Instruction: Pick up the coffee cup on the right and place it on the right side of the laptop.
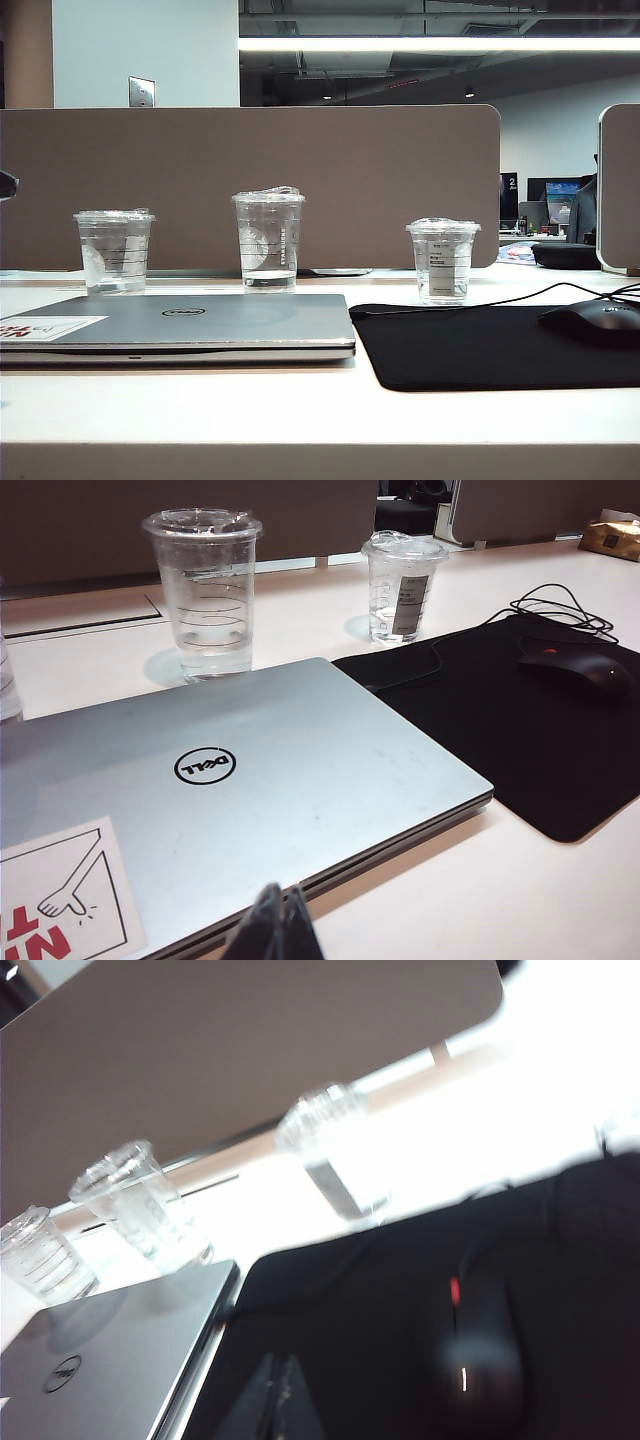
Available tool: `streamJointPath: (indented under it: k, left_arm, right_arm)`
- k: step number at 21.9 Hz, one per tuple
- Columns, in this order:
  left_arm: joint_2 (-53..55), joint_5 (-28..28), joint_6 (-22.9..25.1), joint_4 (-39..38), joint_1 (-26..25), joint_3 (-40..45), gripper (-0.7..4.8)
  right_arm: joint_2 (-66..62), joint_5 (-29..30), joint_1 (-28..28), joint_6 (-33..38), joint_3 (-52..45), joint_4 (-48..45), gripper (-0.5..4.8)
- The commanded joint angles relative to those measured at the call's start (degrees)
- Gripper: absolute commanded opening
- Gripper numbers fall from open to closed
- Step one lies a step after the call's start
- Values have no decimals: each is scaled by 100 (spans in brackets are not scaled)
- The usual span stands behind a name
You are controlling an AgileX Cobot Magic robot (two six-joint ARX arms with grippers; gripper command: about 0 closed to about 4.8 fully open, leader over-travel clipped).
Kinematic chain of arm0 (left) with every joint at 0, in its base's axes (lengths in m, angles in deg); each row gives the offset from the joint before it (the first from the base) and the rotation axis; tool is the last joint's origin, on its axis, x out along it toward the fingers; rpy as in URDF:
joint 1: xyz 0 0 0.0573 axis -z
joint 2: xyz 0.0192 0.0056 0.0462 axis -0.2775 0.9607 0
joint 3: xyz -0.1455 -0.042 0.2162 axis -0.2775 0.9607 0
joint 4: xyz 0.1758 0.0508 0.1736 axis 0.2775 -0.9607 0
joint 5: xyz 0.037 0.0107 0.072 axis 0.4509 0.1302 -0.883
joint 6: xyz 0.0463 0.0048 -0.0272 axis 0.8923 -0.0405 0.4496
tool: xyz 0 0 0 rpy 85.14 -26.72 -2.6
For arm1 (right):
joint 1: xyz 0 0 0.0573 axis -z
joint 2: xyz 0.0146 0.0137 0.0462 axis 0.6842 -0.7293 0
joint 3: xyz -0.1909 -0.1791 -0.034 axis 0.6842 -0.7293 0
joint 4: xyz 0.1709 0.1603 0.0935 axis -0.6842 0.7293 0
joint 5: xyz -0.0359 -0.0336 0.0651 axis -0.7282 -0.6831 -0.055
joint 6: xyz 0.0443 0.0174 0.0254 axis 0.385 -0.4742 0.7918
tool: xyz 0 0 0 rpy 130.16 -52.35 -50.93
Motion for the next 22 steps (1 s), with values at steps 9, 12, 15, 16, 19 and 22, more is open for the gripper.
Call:
streamJointPath:
  k: [9, 12, 15, 16, 19, 22]
  left_arm:
    - [0, 2, 11, 39, 4, -17, -5]
    - [0, 2, 11, 39, 4, -17, -5]
    - [0, 2, 11, 42, 4, -17, -5]
    - [0, 2, 11, 35, 4, -17, -5]
    - [0, 2, 11, 7, 4, -17, -5]
    - [0, 2, 11, -61, 4, -17, -5]
  right_arm:
    - [-6321, 481, -162, -2105, 1631, -4900, 479]
    - [-7936, 1082, -160, -2184, 2396, -5344, 479]
    - [-9151, 1340, -160, -2190, 3185, -5346, 479]
    - [-9530, 1342, -160, -2229, 3434, -5416, 479]
    - [-10056, 1349, -162, -2677, 3805, -5464, 479]
    - [-10397, 1364, -162, -2999, 4157, -5453, 479]
